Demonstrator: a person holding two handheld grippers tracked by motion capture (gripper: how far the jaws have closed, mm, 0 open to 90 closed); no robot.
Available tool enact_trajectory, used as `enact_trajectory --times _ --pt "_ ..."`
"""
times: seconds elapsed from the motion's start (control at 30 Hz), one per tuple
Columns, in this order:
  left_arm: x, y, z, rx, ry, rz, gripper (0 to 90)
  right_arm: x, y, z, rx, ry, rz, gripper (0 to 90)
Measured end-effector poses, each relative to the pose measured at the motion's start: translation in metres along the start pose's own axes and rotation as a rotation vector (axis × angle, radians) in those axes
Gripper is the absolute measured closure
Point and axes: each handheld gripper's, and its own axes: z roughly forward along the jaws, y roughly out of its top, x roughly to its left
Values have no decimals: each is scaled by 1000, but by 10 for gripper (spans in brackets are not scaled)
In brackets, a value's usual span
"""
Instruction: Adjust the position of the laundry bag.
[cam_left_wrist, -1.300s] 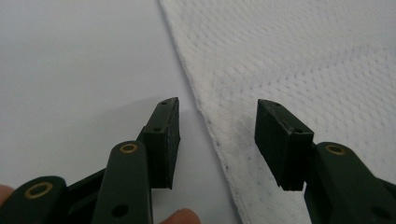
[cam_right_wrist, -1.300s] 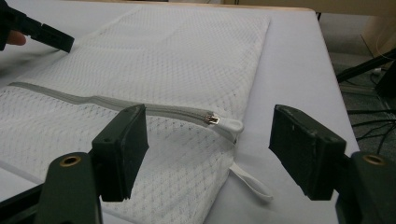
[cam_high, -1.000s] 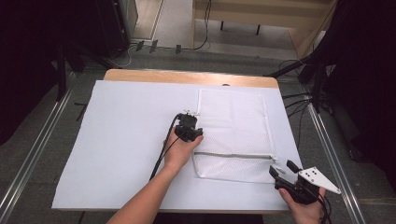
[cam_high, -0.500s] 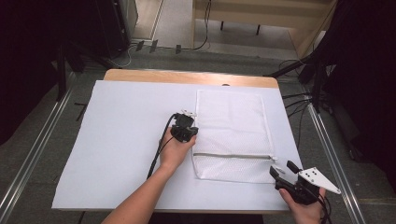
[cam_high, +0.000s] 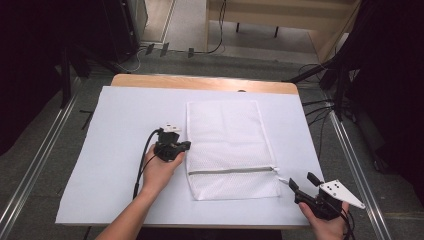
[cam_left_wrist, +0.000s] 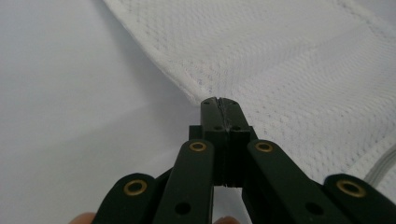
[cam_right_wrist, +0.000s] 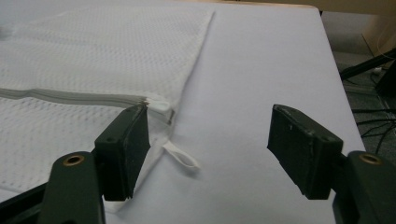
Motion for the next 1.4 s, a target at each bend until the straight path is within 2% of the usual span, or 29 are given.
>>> enact_trajectory --times 0.2,0.27,0.3,0.37,0.43,0.47,0.57,0.63,0.7,0.8,0.87,0.97,1.0,1.17,1.23,1.27,1.33,1.4 --pt "15 -14 -34 -51 -22 -39 900 2 0 -1 -3 -2 -2 303" --pt "26 -26 -53 -106 -11 -81 900 3 0 -1 -4 1 -5 303" --pt "26 -26 -53 -106 -11 -81 900 3 0 -1 -4 1 -5 303" --pt "35 -35 -60 -147 -8 -132 900 4 -1 -1 0 3 -6 304" --pt "49 -40 -58 -123 7 -145 900 6 -1 1 5 9 -6 305" --pt "52 -40 -58 -128 12 -156 900 10 -1 2 7 16 -12 306" --pt "70 -40 -54 -157 26 -225 900 15 0 4 10 25 -18 306" --pt "75 -37 -47 -146 32 -227 900 22 0 6 10 37 -23 306" --pt "74 -36 -37 -124 24 -224 900 33 1 8 16 55 -48 306" --pt "72 -37 -34 -110 25 -214 900 37 1 8 18 63 -56 306" --pt "74 -37 -36 -119 30 -215 900 41 1 9 20 70 -58 305" --pt "78 -37 -40 -160 43 -233 900 43 2 9 14 73 -49 304" --pt "78 -37 -39 -166 54 -219 900 44 3 8 5 80 -33 306" --pt "76 -36 -36 -181 63 -211 900 48 3 8 0 96 -27 318" --pt "76 -35 -38 -196 62 -224 762 53 4 8 -1 117 -39 332" --pt "76 -35 -40 -211 49 -228 762 53 4 8 -1 117 -39 332" --pt "74 -35 -45 -229 36 -221 624 57 4 9 -7 142 -34 361" --pt "71 -35 -50 -239 44 -199 557 59 5 10 -8 164 -32 416"
